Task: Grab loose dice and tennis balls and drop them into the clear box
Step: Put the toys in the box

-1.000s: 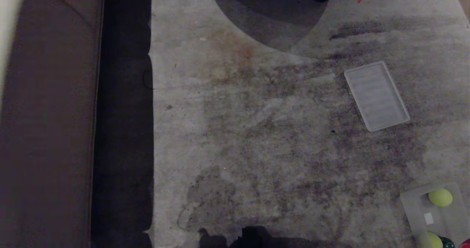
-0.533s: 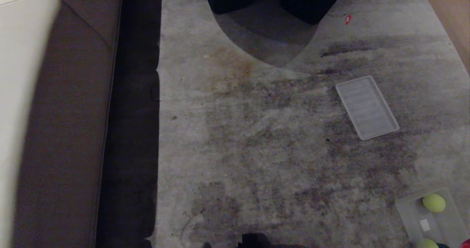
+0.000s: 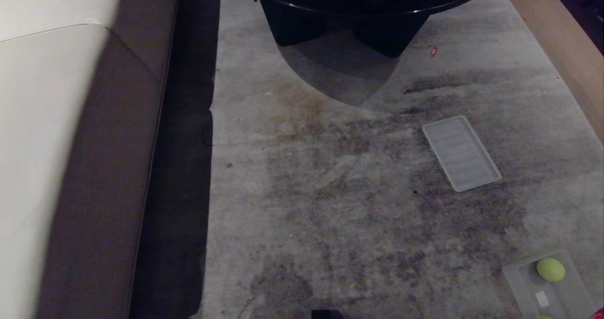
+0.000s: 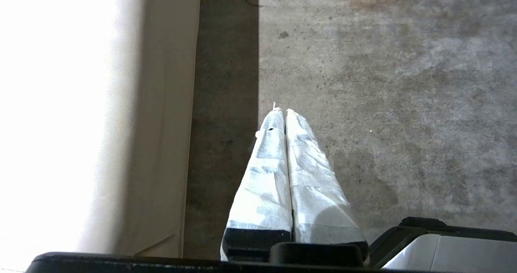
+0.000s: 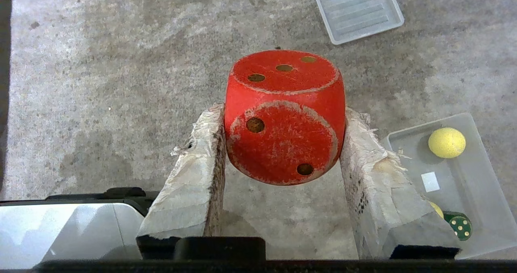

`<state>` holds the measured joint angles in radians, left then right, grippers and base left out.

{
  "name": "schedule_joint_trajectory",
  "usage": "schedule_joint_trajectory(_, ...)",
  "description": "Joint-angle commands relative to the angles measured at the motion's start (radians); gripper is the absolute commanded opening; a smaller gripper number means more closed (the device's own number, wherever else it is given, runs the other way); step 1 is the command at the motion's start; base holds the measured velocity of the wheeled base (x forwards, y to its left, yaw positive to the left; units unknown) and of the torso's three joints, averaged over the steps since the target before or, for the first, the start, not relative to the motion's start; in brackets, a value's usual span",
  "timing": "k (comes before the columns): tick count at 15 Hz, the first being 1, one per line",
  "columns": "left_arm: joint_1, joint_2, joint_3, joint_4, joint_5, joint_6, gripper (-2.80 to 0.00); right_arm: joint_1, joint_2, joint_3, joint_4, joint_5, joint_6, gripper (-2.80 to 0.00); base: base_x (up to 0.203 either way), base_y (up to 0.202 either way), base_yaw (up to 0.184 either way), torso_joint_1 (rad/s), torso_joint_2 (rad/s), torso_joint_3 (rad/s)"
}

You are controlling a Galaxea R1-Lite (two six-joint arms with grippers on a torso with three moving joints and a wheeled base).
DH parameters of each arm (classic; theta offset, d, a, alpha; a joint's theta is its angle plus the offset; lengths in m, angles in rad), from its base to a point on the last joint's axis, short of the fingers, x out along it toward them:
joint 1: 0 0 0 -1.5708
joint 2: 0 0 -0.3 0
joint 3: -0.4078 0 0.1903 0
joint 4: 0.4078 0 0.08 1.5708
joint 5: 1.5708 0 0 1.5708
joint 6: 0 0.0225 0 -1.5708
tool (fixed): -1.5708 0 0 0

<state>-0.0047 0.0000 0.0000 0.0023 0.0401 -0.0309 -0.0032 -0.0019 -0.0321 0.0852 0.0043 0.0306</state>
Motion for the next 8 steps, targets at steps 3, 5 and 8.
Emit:
schedule_joint_trajectory(3,0.000,0.002,0.002,-0.001,0.004,-0.014,-2.80,0.000,0.002,0.000,0.001,0.000,0.000,-2.80,0.000,0.000,0.000,0.003,0.00,0.038)
schedule_joint_trajectory(5,0.000,0.002,0.002,-0.001,0.004,-0.012,-2.80,0.000,0.002,0.000,0.001,0.000,0.003,-2.80,0.002,0.002,-0.029,0.001,0.00,0.003)
schedule_joint_trajectory(8,0.000,0.002,0.002,-0.001,0.006,-0.012,-2.80,0.000,0.002,0.000,0.001,0.000,0.003,-2.80,0.001,0.005,-0.140,0.003,0.00,0.003)
